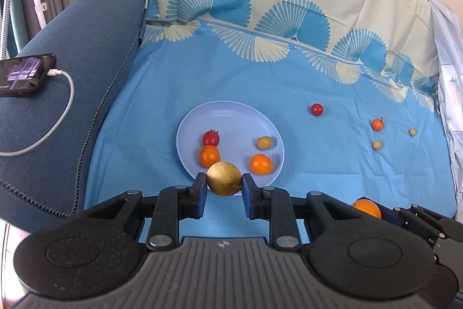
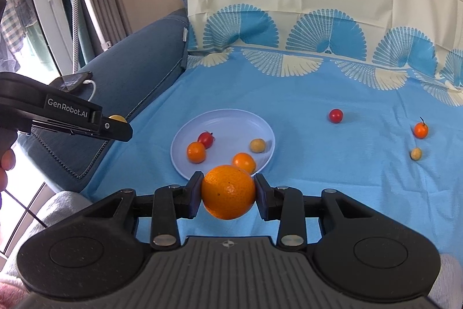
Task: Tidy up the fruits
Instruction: 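Carry the longan with the left tool and the mandarin with the right tool to the plate, then open both tools to drop the longan and mandarin onto the plate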
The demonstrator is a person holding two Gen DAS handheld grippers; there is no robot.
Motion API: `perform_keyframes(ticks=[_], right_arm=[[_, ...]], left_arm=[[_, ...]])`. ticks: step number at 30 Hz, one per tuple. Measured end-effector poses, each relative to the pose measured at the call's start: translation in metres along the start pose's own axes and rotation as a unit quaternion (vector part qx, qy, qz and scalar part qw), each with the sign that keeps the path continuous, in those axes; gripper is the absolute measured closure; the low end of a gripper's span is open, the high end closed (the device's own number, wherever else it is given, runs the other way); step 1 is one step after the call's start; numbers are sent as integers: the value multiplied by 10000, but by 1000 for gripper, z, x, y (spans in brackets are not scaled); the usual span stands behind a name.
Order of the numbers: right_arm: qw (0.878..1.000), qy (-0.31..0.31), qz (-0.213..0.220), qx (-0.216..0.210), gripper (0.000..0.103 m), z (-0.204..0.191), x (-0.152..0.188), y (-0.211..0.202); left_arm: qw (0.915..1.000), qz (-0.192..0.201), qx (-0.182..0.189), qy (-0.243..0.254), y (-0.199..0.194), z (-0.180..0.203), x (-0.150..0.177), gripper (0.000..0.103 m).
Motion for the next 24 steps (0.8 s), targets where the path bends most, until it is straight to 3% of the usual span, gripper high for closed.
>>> perform_keyframes(ticks=[10,24], right_arm=[[9999,36,-121,73,64,10,-5,44],[9985,-274,-478,-59,64,13,0,147]], left_arm=[[9997,-222,-25,1,49,-2,-10,75],[9969,-731,-270,107,148,-17,-8,75]])
Point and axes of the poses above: each gripper's, at about its wrist camera, not at the fingertips, and y roughly the way its jaws point, z to its right, x to its underside, the point moved 5 cm from there along y, roughly the way its jaws point, and after that the axes turned 14 degrees about z, right-handed, at the moved point
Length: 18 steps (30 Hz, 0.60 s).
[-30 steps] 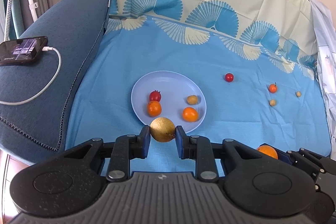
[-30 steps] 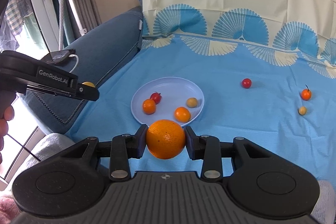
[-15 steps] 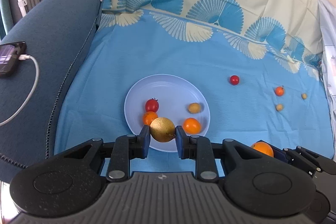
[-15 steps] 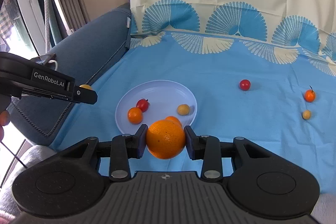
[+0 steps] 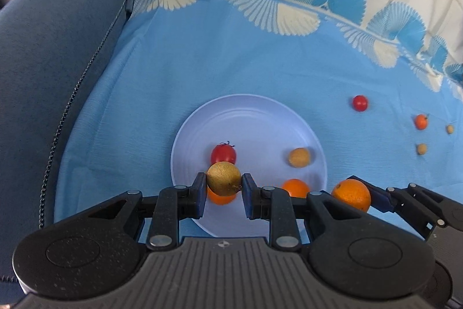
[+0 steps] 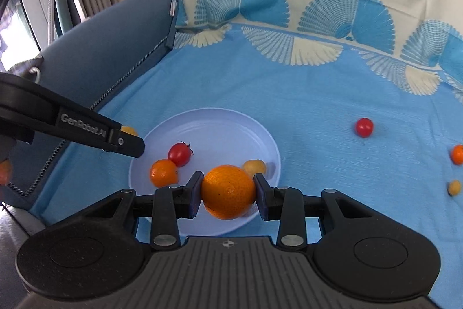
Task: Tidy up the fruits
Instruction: 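Open both tools to drop the longan and mandarin onto the plate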
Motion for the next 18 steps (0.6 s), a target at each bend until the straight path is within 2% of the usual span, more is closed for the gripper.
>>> perform_keyframes(ticks=[9,10,11,12,13,14,15,16,17,18], right_arm=[[9994,-255,-175,-161,64,-2,5,36],[9992,-293,-181,-180,64,-3,5,40],[9991,-332,-195,-205,64,-4,5,43],[9988,-365,-214,-244,64,-5,5,46],[9985,-391,-234,-304,64,-6,5,47],[9982,-415,-244,-363,62,-7,4,49],[9979,-451,-228,-403,46,-7,3,48],[9978,-499,-164,-411,36,-8,1,46],[9977,-549,-70,-396,22,-9,-2,42],[9975,-591,10,-381,16,-9,-3,38]], left_arm=[[9997,-157,-77,155,37,-4,-3,75],[9997,-149,-97,178,39,-4,-4,70],[9996,-157,-92,202,41,-3,-5,46],[9996,-142,-106,201,41,-2,-6,31],[9997,-52,-156,170,39,-4,-9,8],[9996,102,-210,143,35,-5,-11,2],[9994,196,-227,152,30,-6,-13,2],[9993,223,-225,198,26,-6,-15,2],[9992,216,-246,217,23,-6,-15,2],[9991,206,-303,208,19,-7,-15,2]])
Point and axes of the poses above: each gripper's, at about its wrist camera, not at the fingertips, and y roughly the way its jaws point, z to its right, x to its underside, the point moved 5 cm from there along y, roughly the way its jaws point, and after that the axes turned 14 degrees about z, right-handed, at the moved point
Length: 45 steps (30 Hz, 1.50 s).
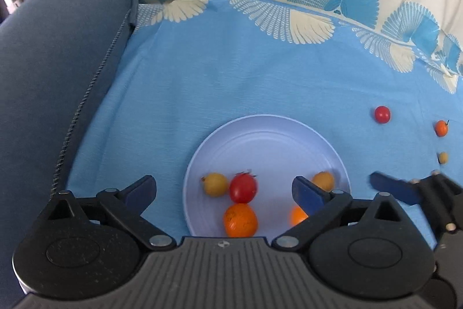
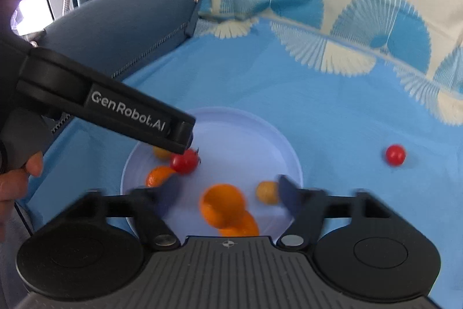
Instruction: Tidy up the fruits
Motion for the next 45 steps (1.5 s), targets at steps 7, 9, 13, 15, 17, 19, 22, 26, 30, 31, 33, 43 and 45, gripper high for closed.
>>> perform_keyframes(ticks=[7,9,13,15,17,19,22,26,30,31,33,43,45], right_arm=[[9998,110,-143,102,8,-1,2,-44],[9993,250,-201,179,6,-2,5,-60],[9976,519,-146,435,5,-6,7,-93],[9967,579,3,568,4,-10,4,-109],[9957,596,154,691,4,-15,3,-124],[9950,589,277,760,3,-21,2,-138],[9948,512,381,790,3,-31,4,-154],[9945,416,492,826,2,-43,7,-176],[9937,369,618,857,1,-51,8,-193],[9936,357,645,860,1,-52,9,-196],[9933,328,695,860,1,-55,10,-204],[9904,388,911,959,1,-57,12,-232],[9899,418,942,978,1,-56,13,-236]], left_arm=[[9990,-260,-204,-314,-43,-11,26,2],[9985,-329,-219,-367,-57,-13,35,2],[9983,-288,-295,-409,-86,-18,49,2],[9983,-229,-287,-454,-100,-19,54,2],[9985,-150,-268,-455,-114,-19,57,2],[9988,-33,-262,-413,-128,-18,60,2],[9988,125,-274,-380,-148,-19,63,2],[9985,295,-283,-361,-170,-19,68,1],[9980,461,-283,-333,-188,-17,71,1],[9978,498,-275,-326,-191,-16,71,1],[9975,575,-253,-317,-198,-14,72,0],[9957,885,-212,-188,-225,-1,72,0],[9954,916,-211,-177,-228,0,72,0]])
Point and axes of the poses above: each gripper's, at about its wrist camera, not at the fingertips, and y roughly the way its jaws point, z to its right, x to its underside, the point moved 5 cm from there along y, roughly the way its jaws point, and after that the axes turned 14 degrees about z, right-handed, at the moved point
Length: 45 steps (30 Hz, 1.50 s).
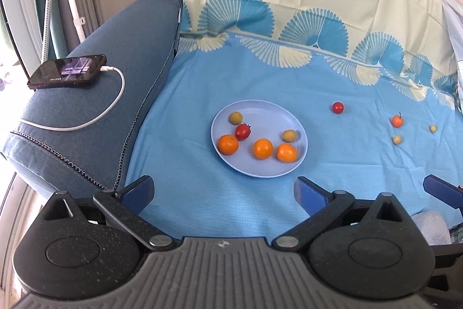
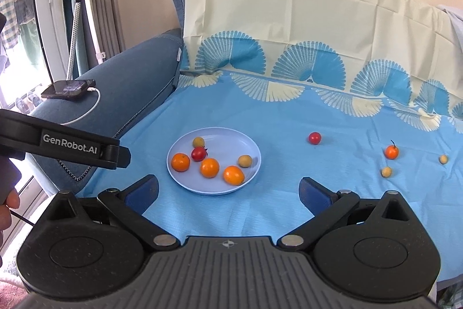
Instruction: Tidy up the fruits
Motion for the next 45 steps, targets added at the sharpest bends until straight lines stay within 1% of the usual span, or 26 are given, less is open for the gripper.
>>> perform_keyframes(ticks=[11,25,45], right_arm=[[9999,-12,118,-19,1,-1,-3,-10],[10000,-18,94,-2,1,-2,-2,-9],[9999,63,-91,12,1,1,5,4]], left_arm=[[10000,60,11,28,-7,-3,-1,0],[10000,82,14,-5,-8,-4,-1,0],[9999,-110,6,23,9,-2,1,0]])
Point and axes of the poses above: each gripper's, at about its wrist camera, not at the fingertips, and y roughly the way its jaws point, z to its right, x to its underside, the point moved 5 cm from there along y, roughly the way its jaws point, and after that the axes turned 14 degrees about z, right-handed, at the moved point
